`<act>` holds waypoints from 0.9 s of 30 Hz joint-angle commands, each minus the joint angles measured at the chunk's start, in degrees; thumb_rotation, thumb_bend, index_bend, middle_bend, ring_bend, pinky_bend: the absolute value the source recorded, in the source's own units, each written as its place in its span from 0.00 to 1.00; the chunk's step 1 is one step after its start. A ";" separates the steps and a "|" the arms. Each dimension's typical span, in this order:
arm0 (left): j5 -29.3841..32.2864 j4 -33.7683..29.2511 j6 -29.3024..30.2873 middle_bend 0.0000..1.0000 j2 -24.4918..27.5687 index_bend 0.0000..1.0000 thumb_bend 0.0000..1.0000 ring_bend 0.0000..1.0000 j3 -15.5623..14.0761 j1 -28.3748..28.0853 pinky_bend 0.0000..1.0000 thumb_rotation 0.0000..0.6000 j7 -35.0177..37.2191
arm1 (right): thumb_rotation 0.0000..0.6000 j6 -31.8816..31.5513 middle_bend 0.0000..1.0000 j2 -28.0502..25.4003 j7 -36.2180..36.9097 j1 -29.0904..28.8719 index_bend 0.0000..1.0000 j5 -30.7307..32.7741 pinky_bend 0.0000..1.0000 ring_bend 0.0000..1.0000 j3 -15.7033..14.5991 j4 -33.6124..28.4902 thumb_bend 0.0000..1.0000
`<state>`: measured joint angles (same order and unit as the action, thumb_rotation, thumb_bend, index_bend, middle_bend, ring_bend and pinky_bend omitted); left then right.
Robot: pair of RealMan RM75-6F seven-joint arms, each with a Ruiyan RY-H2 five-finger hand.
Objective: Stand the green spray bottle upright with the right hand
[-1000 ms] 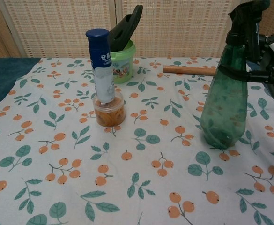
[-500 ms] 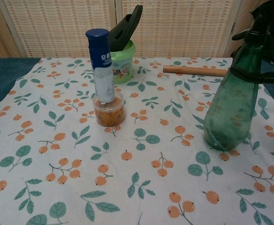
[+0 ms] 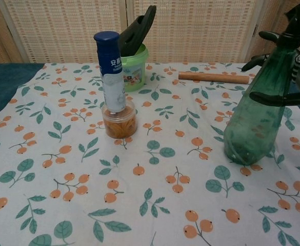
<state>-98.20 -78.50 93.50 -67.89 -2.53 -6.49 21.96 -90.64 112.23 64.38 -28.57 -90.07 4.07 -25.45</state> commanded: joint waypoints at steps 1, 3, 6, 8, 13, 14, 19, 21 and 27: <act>-0.04 0.00 0.30 0.00 0.00 0.00 0.22 0.00 0.06 0.10 0.00 1.00 -0.02 | 1.00 1.15 0.24 -2.33 -2.76 0.05 0.00 -1.13 0.05 0.05 -1.28 -1.82 0.00; 0.00 -0.05 0.35 0.00 0.06 0.00 0.22 0.00 0.11 0.09 0.00 1.00 -0.11 | 1.00 2.05 0.20 -4.42 -4.85 0.17 0.00 -1.86 0.02 0.02 -2.23 -3.70 0.00; 0.05 -0.29 0.15 0.00 0.17 0.00 0.22 0.00 0.05 0.08 0.00 1.00 -0.46 | 1.00 3.45 0.16 -7.73 -7.45 0.40 0.00 -2.47 0.00 0.00 -3.22 -7.16 0.00; -0.06 -0.47 0.03 0.00 0.23 0.00 0.22 0.00 -0.03 0.03 0.00 1.00 -0.68 | 1.00 4.43 0.14 -9.55 -8.65 0.52 0.00 -2.53 0.00 0.00 -3.55 -9.53 0.00; -0.39 -0.85 0.21 0.00 0.29 0.00 0.23 0.00 -0.04 -0.05 0.00 1.00 -0.99 | 1.00 7.65 0.07 -13.40 -11.69 0.28 0.00 -3.02 0.00 0.00 -4.65 -15.55 0.00; -0.36 -0.85 0.17 0.00 0.28 0.00 0.22 0.00 -0.01 -0.09 0.00 1.00 -1.00 | 1.00 8.24 0.06 -13.84 -12.22 0.18 0.00 -3.11 0.00 0.00 -4.83 -16.44 0.00; -0.29 -0.71 0.20 0.00 0.24 0.00 0.22 0.00 0.07 -0.15 0.00 1.00 -0.73 | 1.00 10.18 0.04 -14.96 -15.53 -0.13 0.00 -3.42 0.00 0.00 -5.23 -19.76 0.00; -0.22 -0.51 0.14 0.00 0.22 0.00 0.22 0.00 0.09 -0.19 0.00 1.00 -0.49 | 1.00 10.76 0.03 -15.30 -16.96 -0.18 0.00 -3.48 0.00 0.00 -5.31 -20.68 0.00; -0.39 -0.24 0.24 0.00 0.26 0.00 0.22 0.00 0.12 -0.38 0.00 1.00 0.33 | 1.00 11.87 0.02 -16.48 -18.93 -0.14 0.00 -3.46 0.00 0.00 -5.33 -23.71 0.00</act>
<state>-98.58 -78.74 93.74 -67.64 -2.41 -6.87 22.30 -79.10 96.12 45.86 -28.72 -93.51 -1.22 -48.57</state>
